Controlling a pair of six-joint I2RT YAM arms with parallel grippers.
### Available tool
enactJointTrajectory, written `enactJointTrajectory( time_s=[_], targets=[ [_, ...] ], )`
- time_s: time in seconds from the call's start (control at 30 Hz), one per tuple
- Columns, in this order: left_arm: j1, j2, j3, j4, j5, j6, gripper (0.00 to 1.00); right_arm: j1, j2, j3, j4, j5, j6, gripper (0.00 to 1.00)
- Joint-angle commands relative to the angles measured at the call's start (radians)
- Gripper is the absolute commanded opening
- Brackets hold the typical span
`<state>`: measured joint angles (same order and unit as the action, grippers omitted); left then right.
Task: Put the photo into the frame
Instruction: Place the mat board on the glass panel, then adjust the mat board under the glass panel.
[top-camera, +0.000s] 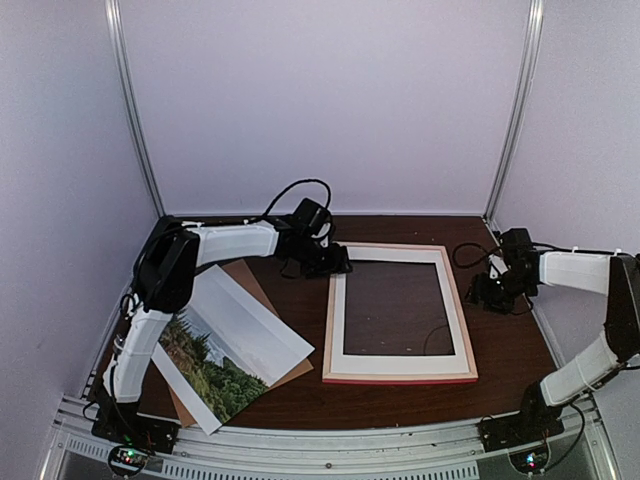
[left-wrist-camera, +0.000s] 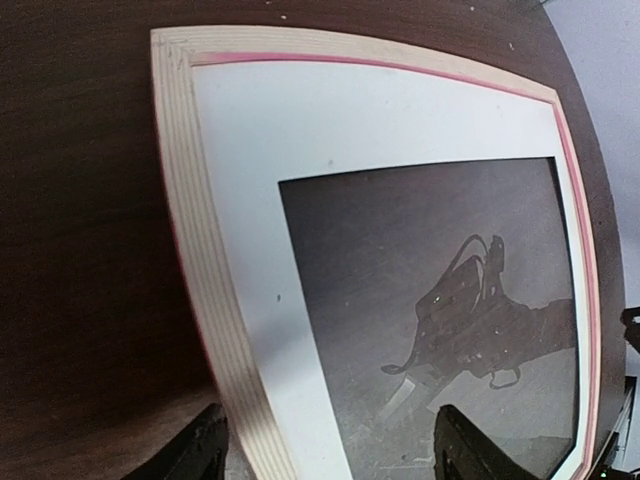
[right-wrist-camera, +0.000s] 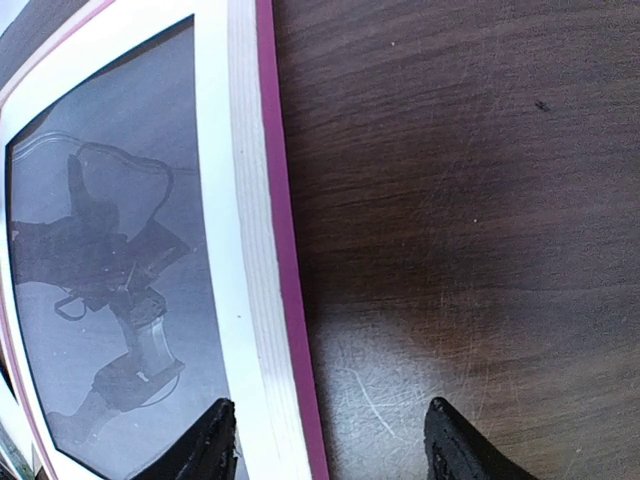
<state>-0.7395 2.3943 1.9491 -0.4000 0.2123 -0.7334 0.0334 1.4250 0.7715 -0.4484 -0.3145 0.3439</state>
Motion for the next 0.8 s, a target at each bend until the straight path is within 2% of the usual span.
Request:
enactJointTrajectory(
  time_s=[0.0,0.3,0.4,0.6,0.77],
  targets=[
    [0.005,-0.133,-0.078,0.023,-0.079,0.072,0.71,0.017,-0.058,-0.004,0.004,0.005,-0.003,0.64],
    [0.006,-0.351,-0.289,0.06,-0.241,0.198,0.75,0.078,-0.073,0.023,0.01,0.015,-0.009,0.65],
    [0.006,-0.416,-0.34,0.053,-0.279,0.233,0.77,0.11,-0.051,0.059,0.023,0.026,-0.011,0.69],
    [0.016,-0.52,-0.416,-0.007,-0.352,0.27,0.87,0.202,0.045,0.179,0.068,0.043,-0.015,0.76],
    [0.054,-0.585,-0.478,-0.038,-0.354,0.276,0.96,0.286,0.204,0.346,0.09,0.045,-0.021,0.8]
  ],
)
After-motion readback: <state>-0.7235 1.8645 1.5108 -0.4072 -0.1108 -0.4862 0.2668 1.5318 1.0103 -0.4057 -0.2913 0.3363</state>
